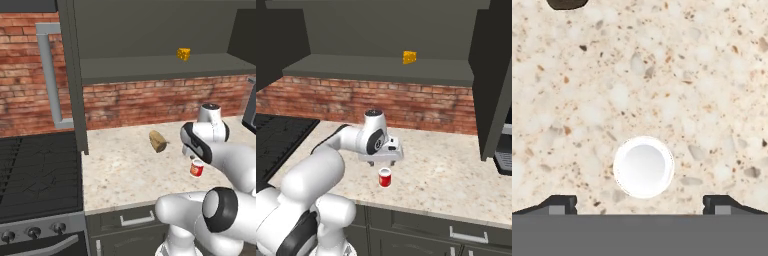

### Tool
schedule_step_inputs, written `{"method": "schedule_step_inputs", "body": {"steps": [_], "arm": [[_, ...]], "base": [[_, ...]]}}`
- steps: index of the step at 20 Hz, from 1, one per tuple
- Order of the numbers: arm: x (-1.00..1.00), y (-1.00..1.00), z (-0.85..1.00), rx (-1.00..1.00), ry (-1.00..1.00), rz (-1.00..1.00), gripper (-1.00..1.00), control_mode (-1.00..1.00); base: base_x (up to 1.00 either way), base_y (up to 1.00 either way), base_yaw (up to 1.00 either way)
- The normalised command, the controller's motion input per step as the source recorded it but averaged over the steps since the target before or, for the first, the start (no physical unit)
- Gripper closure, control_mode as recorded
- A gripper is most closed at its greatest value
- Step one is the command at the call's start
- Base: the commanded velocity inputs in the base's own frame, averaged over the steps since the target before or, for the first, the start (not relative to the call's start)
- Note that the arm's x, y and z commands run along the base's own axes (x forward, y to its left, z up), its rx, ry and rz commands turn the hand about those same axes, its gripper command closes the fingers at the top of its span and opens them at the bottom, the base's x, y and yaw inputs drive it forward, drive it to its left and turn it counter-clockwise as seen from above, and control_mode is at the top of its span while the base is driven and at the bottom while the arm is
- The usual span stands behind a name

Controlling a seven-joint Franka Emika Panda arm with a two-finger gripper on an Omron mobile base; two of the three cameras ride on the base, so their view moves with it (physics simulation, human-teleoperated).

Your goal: Pick the canned food and jam from the counter and place them in the cabinets closest to them.

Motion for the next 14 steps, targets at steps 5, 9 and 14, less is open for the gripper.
{"method": "schedule_step_inputs", "body": {"steps": [5,9,14], "arm": [[0.13,-0.07,-0.31,0.0,0.04,0.02,-1.0,-1.0],[0.16,-0.01,-0.28,0.0,0.04,0.01,-1.0,-1.0],[0.12,-0.04,-0.28,0.0,0.04,0.01,-1.0,-1.0]], "base": [[0.0,0.0,0.0],[0.0,0.0,0.0],[0.0,0.0,0.0]]}}
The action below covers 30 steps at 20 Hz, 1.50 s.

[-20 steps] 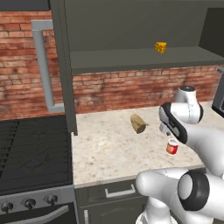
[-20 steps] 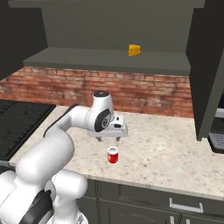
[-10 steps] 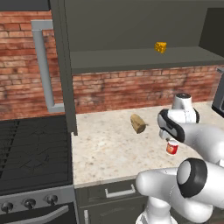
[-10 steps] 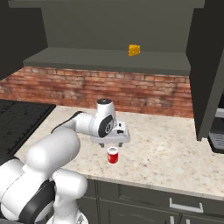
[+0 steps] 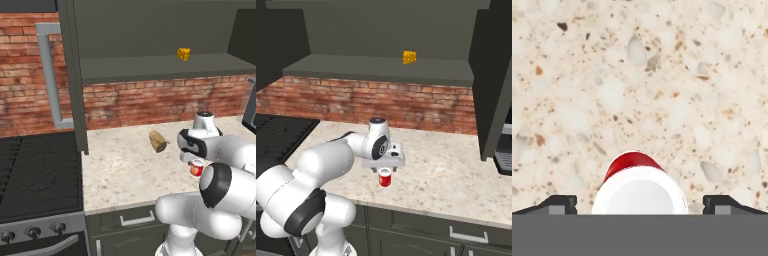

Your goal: Pick the canned food and jam from the counter and place them in the cabinets closest to them.

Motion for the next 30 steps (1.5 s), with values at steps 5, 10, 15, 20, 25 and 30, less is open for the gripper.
{"method": "schedule_step_inputs", "body": {"steps": [5,10,15,20,25,30], "arm": [[0.03,-0.11,-0.3,0.0,0.03,0.01,-1.0,-1.0],[0.0,-0.12,-0.26,0.01,0.0,0.01,-1.0,-1.0],[0.0,-0.02,-0.09,0.0,0.0,0.0,1.0,-1.0],[0.0,0.0,0.0,0.0,0.0,0.0,1.0,-1.0],[0.0,0.08,0.43,0.01,-0.05,-0.02,1.0,-1.0],[0.0,0.02,0.66,0.01,-0.06,0.0,1.0,-1.0]], "base": [[0.0,0.0,0.0],[0.0,0.0,0.0],[0.0,0.0,0.0],[0.0,0.0,0.0],[0.0,0.0,0.0],[0.0,0.0,0.0]]}}
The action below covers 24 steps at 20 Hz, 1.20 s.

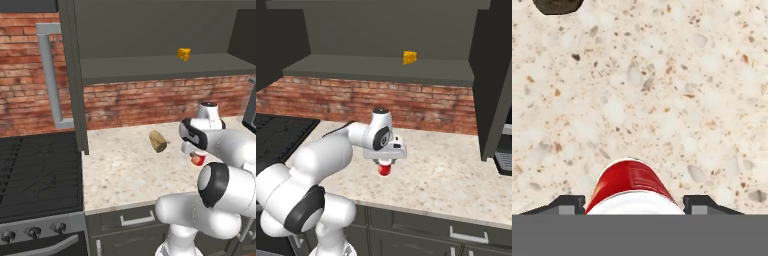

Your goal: Pick the canned food and jam from the counter and place them in the cabinets closest to them.

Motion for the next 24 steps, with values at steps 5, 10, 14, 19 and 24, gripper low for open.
{"method": "schedule_step_inputs", "body": {"steps": [5,10,14,19,24], "arm": [[-0.02,0.04,0.62,0.0,-0.05,0.0,1.0,-1.0],[-0.06,0.03,0.64,0.0,-0.03,0.0,1.0,-1.0],[-0.16,0.01,0.68,0.0,-0.03,0.02,1.0,-1.0],[-0.19,0.09,0.65,0.0,-0.02,0.05,1.0,-1.0],[-0.22,0.17,0.7,-0.01,-0.03,0.06,1.0,-1.0]], "base": [[0.0,0.0,0.0],[0.0,0.0,0.0],[0.0,0.0,0.0],[0.0,0.0,0.0],[0.0,0.0,0.0]]}}
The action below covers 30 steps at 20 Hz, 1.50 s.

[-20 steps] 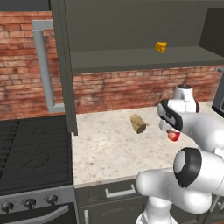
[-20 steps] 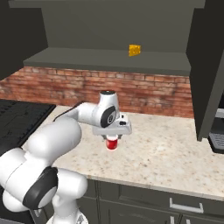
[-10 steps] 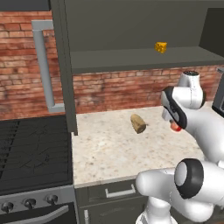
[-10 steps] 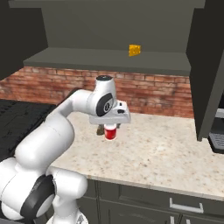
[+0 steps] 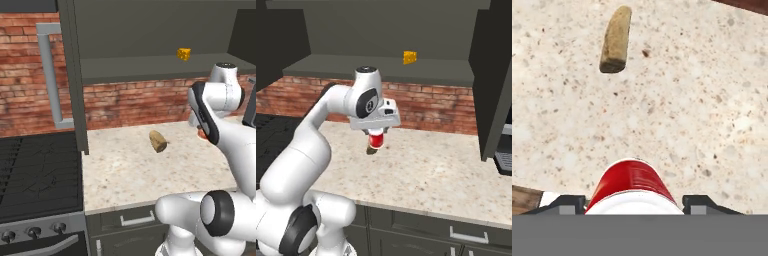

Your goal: Pick the canned food and jam from the counter and place them in the cabinets closest to them.

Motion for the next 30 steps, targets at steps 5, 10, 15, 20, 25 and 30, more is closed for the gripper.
{"method": "schedule_step_inputs", "body": {"steps": [5,10,15,20,25,30], "arm": [[-0.23,0.23,0.71,-0.02,-0.07,0.07,1.0,-1.0],[-0.19,0.29,0.68,-0.04,-0.08,0.06,1.0,-1.0],[-0.05,0.31,0.71,-0.04,-0.12,0.01,1.0,-1.0],[-0.01,0.31,0.69,-0.02,-0.13,0.0,1.0,-1.0],[0.0,0.27,0.63,0.0,-0.12,0.0,1.0,-1.0],[0.0,0.17,0.5,0.0,-0.12,0.0,1.0,-1.0]], "base": [[0.0,0.0,0.0],[0.0,0.0,0.0],[0.0,0.0,0.0],[0.0,0.0,0.0],[0.0,0.0,0.0],[0.0,0.0,0.0]]}}
